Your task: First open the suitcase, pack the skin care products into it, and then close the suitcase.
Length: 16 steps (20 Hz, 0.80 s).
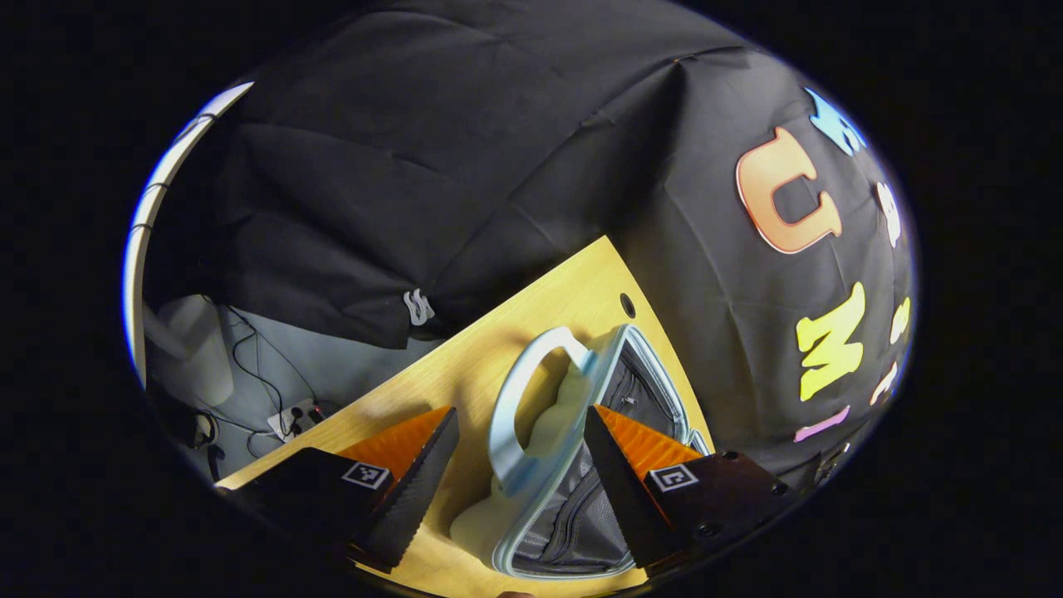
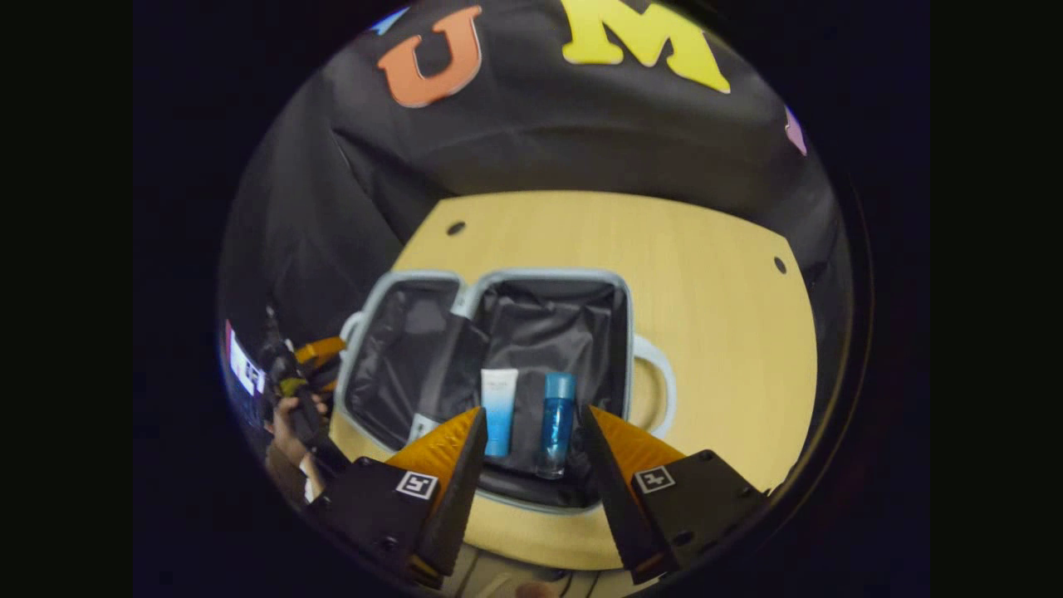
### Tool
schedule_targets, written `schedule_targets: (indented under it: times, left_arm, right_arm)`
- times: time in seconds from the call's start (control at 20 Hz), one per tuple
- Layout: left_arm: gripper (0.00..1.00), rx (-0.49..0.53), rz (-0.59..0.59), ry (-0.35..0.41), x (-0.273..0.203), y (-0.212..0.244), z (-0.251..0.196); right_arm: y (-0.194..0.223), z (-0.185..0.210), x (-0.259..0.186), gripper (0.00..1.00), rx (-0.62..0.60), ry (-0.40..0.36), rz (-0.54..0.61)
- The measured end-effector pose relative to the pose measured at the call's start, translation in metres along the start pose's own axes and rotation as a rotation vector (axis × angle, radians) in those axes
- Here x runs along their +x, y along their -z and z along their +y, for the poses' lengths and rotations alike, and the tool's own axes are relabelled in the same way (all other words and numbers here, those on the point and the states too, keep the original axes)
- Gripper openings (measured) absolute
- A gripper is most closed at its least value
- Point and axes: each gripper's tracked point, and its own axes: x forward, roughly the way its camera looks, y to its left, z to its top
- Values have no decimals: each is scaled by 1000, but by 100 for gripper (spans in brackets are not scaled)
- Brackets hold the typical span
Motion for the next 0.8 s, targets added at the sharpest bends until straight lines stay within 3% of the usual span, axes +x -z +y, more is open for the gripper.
schedule_targets:
  times: [0.1,0.2,0.25,0.3,0.35,0.45,0.6,0.65,0.7,0.75,0.8]
  left_arm:
    - [100,-34,6,32,7,0,0]
    - [100,-68,13,56,13,1,1]
    - [97,-90,8,63,17,-1,0]
    - [97,-108,14,70,20,0,2]
    - [93,-125,13,82,21,2,1]
    - [89,-136,15,81,30,4,7]
    - [49,-181,2,123,36,5,2]
    - [52,-186,-1,124,37,5,4]
    - [46,-186,-4,128,39,6,4]
    - [19,-176,-10,112,39,7,8]
    - [26,-168,-14,106,37,8,12]
  right_arm:
    - [-18,-4,-37,70,20,-7,-91]
    - [-34,-17,-75,71,0,44,-195]
    - [-44,-24,-95,77,-12,76,-257]
    - [-51,-29,-113,72,-21,97,-312]
    - [-53,-34,-128,78,-28,122,-360]
    - [-55,-43,-153,78,-36,160,-432]
    - [-60,-61,-197,79,-9,218,-532]
    - [-61,-70,-209,80,-4,250,-567]
    - [-60,-78,-221,81,-8,288,-603]
    - [-59,-82,-231,81,-22,314,-636]
    - [-56,-87,-240,81,-32,337,-654]
